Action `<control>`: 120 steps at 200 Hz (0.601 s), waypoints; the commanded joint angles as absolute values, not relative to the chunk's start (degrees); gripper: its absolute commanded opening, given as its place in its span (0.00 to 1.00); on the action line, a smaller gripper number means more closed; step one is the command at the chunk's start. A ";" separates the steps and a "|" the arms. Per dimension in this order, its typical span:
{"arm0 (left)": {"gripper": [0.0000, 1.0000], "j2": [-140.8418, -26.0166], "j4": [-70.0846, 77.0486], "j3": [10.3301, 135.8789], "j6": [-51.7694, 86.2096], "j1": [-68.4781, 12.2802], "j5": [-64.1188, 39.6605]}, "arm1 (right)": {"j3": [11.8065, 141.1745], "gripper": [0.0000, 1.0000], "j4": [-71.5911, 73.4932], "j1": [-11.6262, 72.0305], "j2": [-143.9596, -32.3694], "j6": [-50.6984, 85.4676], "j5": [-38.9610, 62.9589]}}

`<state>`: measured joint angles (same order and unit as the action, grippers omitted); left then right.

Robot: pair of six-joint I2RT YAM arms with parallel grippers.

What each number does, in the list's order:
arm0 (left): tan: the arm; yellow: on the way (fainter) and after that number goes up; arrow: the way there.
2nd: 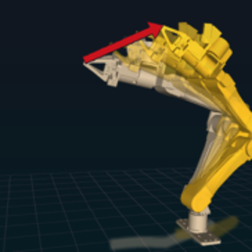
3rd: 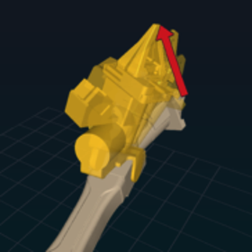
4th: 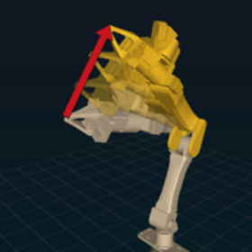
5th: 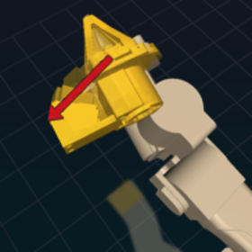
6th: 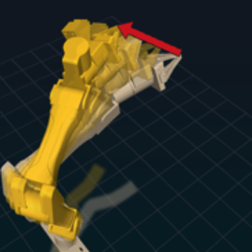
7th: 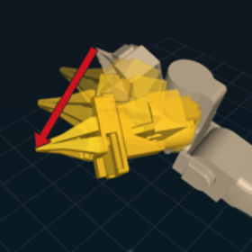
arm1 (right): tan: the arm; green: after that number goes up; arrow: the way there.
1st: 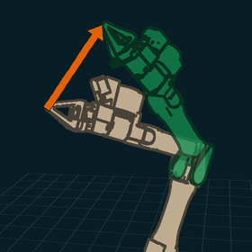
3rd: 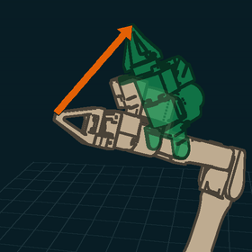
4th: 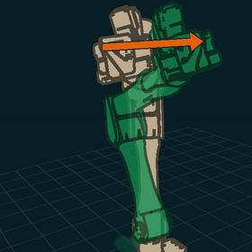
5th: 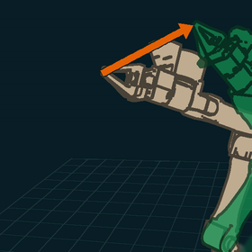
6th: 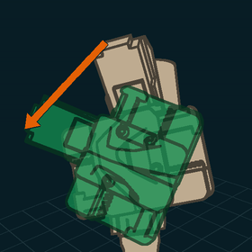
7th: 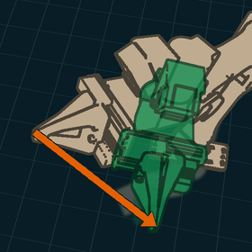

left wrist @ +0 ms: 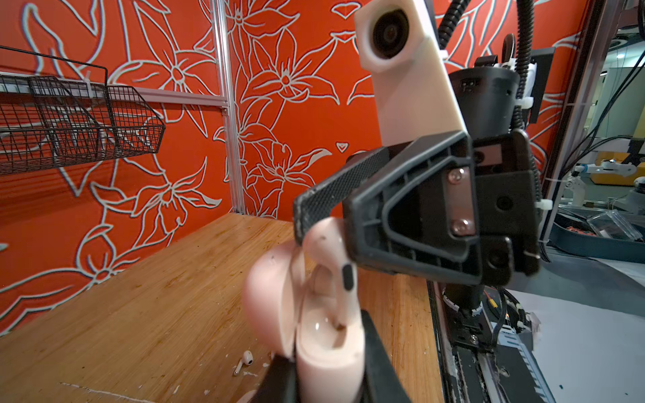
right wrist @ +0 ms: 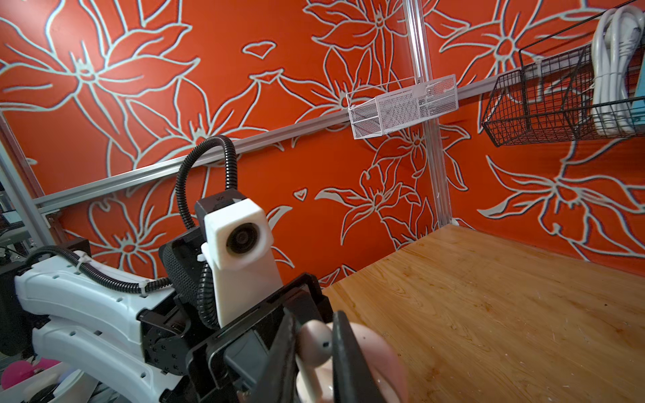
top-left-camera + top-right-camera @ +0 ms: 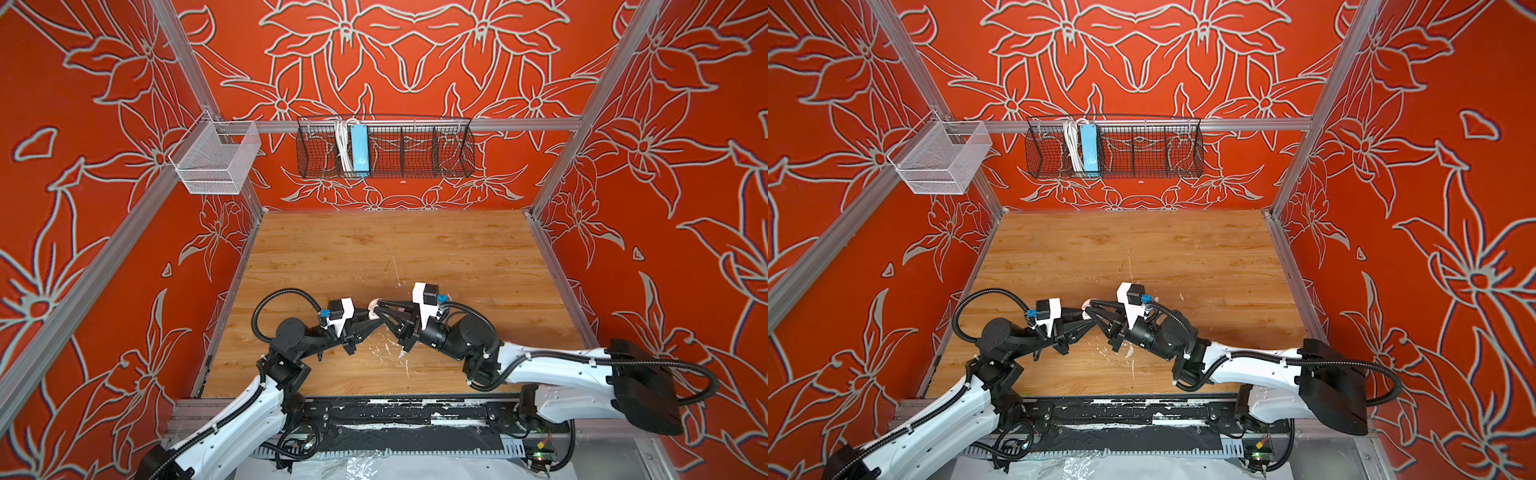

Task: Insert wireless bluetooth earbuds into charging case
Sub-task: Insert the wireless bluetooth earbud into the charging case.

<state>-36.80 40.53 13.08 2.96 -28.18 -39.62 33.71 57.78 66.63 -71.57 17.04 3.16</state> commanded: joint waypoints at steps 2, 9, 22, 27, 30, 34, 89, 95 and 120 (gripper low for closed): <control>0.00 -36.12 41.84 13.57 2.81 -28.41 -39.55 | 32.79 0.06 60.56 67.11 -71.07 16.62 0.48; 0.00 -36.04 41.85 13.54 2.81 -28.48 -39.55 | 32.57 0.06 60.51 67.15 -70.85 16.52 0.12; 0.00 -35.87 41.84 13.46 2.81 -28.48 -39.47 | 32.19 0.06 60.56 67.09 -70.54 16.59 -0.17; 0.00 -35.86 41.84 13.51 2.81 -28.48 -39.46 | 32.06 0.06 60.66 67.13 -70.49 16.68 -0.20; 0.00 -35.86 41.84 13.50 2.81 -28.49 -39.42 | 31.97 0.06 60.68 67.09 -70.49 16.75 -0.18; 0.00 -35.78 41.88 13.42 2.81 -28.48 -39.38 | 31.92 0.06 60.70 67.09 -70.55 16.78 -0.13; 0.00 -34.86 41.68 13.03 2.99 -28.52 -38.35 | 31.06 0.05 61.59 67.21 -71.10 17.58 -0.29; 0.00 -34.67 41.67 12.94 2.99 -28.48 -38.03 | 31.01 0.06 61.62 67.23 -71.10 17.77 -0.40; 0.00 -33.77 41.82 12.39 2.90 -28.48 -37.19 | 30.41 0.05 61.70 67.24 -71.07 18.66 -1.61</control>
<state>-35.24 39.40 12.99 2.98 -28.18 -38.39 31.81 60.77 66.89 -71.31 17.39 0.62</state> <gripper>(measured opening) 0.218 0.181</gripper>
